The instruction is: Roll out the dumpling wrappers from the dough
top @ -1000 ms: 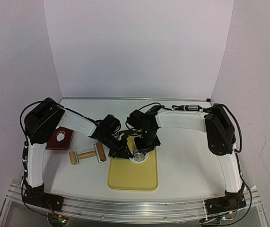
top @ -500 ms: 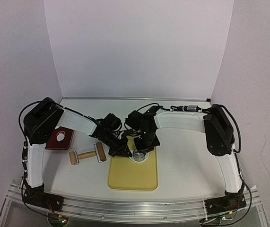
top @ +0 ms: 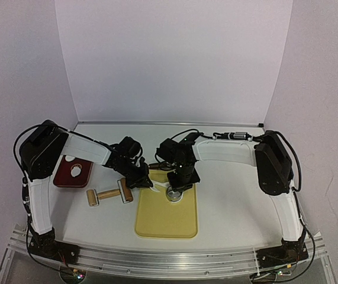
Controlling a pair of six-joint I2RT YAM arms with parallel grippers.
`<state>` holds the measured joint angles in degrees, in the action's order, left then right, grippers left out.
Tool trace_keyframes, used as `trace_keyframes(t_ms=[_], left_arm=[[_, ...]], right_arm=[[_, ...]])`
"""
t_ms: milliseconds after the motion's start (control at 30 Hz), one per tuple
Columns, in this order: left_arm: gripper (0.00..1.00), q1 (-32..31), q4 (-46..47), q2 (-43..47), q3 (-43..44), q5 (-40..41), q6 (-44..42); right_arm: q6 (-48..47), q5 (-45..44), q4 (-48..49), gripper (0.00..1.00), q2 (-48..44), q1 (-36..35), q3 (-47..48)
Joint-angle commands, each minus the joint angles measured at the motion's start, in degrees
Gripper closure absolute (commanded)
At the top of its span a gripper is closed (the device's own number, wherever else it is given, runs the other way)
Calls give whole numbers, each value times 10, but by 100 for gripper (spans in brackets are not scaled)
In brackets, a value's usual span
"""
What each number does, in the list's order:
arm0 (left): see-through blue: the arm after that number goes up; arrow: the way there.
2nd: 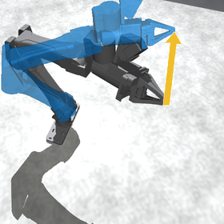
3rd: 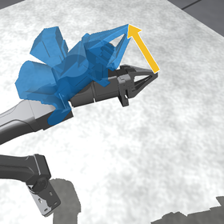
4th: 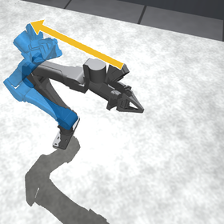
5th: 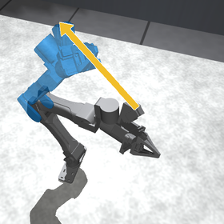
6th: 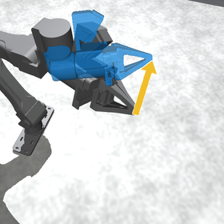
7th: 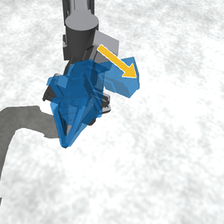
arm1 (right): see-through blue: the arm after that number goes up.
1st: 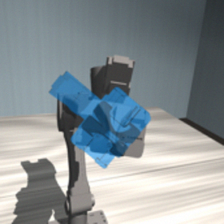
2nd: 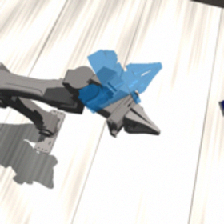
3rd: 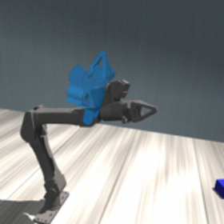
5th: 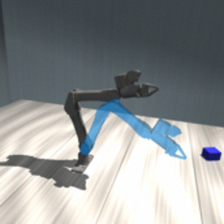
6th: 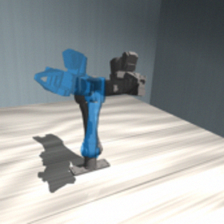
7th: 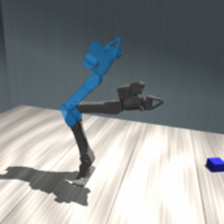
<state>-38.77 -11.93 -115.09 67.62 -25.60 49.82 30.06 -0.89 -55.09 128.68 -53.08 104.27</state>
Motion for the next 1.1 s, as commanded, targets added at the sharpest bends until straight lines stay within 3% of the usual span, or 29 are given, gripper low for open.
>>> trace_keyframes(t_ms=[0, 267, 667, 1067], left_arm=[[100, 11, -7, 23, -25, 41, -2], [100, 14, 43, 22, -8, -3, -35], [100, 28, 52, -69, 152, -58, -52], [100, 58, 100, -84, 168, -70, -17]], right_arm=[[-1, -16, -28, 100, 32, -2, 3], [-32, 25, -3, 100, 25, -4, 7], [-51, 68, 49, 100, 1, -10, -20], [-61, 87, 67, 100, -10, -10, -32]])
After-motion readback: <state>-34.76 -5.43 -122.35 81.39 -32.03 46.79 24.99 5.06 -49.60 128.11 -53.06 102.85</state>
